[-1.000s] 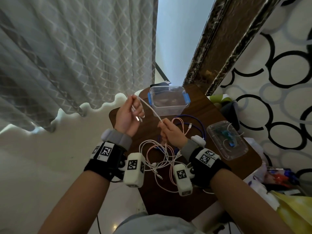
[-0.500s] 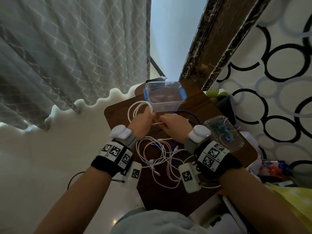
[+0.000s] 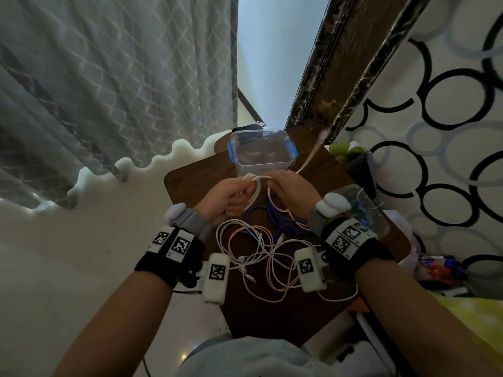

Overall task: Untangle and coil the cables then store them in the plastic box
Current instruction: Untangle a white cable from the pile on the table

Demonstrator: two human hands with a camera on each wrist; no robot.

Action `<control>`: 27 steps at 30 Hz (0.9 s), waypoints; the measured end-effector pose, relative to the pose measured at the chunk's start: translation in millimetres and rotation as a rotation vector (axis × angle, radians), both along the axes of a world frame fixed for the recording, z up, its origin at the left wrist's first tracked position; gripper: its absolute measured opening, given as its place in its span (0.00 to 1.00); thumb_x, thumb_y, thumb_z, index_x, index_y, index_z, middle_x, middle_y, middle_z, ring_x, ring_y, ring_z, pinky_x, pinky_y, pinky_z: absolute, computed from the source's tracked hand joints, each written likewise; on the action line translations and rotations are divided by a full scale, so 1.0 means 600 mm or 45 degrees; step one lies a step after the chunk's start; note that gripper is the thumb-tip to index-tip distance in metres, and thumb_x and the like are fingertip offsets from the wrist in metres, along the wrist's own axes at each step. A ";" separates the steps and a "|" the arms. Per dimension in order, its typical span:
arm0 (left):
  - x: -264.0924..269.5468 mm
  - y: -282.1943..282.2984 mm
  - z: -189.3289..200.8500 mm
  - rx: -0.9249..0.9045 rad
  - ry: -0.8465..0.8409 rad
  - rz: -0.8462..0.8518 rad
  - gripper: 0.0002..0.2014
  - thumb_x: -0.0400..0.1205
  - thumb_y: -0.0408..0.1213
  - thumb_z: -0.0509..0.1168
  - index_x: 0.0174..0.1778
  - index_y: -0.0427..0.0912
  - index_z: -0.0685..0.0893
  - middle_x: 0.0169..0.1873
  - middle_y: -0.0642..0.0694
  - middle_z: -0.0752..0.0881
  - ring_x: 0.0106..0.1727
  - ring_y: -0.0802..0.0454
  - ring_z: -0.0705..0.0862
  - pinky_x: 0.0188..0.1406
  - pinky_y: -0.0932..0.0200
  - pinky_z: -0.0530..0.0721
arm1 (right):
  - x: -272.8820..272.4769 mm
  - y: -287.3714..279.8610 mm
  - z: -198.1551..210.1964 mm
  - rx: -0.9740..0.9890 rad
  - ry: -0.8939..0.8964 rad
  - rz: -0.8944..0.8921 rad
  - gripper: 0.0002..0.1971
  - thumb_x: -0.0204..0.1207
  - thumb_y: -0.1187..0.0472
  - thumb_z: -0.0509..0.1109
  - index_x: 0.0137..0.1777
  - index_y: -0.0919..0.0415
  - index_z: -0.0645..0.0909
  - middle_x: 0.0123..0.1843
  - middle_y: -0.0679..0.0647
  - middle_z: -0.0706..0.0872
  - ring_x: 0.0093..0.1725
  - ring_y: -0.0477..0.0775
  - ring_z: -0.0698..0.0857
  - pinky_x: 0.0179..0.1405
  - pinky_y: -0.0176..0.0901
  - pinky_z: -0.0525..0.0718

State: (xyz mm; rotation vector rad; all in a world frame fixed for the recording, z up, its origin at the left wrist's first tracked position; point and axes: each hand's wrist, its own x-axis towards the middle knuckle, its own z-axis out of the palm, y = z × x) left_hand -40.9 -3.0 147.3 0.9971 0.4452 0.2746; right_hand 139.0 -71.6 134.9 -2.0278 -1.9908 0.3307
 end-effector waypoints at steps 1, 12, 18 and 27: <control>-0.002 0.002 -0.002 -0.058 -0.043 0.062 0.16 0.85 0.41 0.49 0.34 0.41 0.74 0.14 0.56 0.67 0.12 0.63 0.62 0.10 0.71 0.57 | -0.003 -0.001 -0.005 -0.037 0.130 -0.029 0.13 0.84 0.58 0.55 0.57 0.66 0.77 0.48 0.61 0.83 0.48 0.62 0.80 0.44 0.46 0.71; -0.015 0.012 -0.006 -0.414 -0.292 0.520 0.26 0.86 0.39 0.46 0.31 0.44 0.86 0.11 0.55 0.64 0.10 0.63 0.60 0.08 0.72 0.55 | -0.036 -0.014 -0.026 -0.096 0.199 -0.100 0.14 0.85 0.54 0.55 0.63 0.56 0.77 0.40 0.56 0.84 0.37 0.55 0.81 0.34 0.46 0.76; 0.020 -0.007 0.000 -0.383 -0.294 0.652 0.15 0.88 0.37 0.47 0.56 0.35 0.78 0.21 0.54 0.78 0.19 0.63 0.73 0.19 0.71 0.74 | -0.073 -0.021 -0.022 -0.554 0.178 -0.028 0.24 0.84 0.58 0.55 0.79 0.51 0.57 0.49 0.59 0.82 0.44 0.56 0.80 0.41 0.45 0.72; 0.057 -0.012 -0.024 0.151 0.089 0.742 0.11 0.88 0.36 0.47 0.65 0.44 0.67 0.52 0.47 0.88 0.46 0.51 0.90 0.53 0.56 0.87 | -0.045 -0.089 -0.051 -0.759 0.105 -0.062 0.17 0.85 0.59 0.52 0.72 0.59 0.66 0.58 0.63 0.83 0.53 0.63 0.83 0.53 0.57 0.83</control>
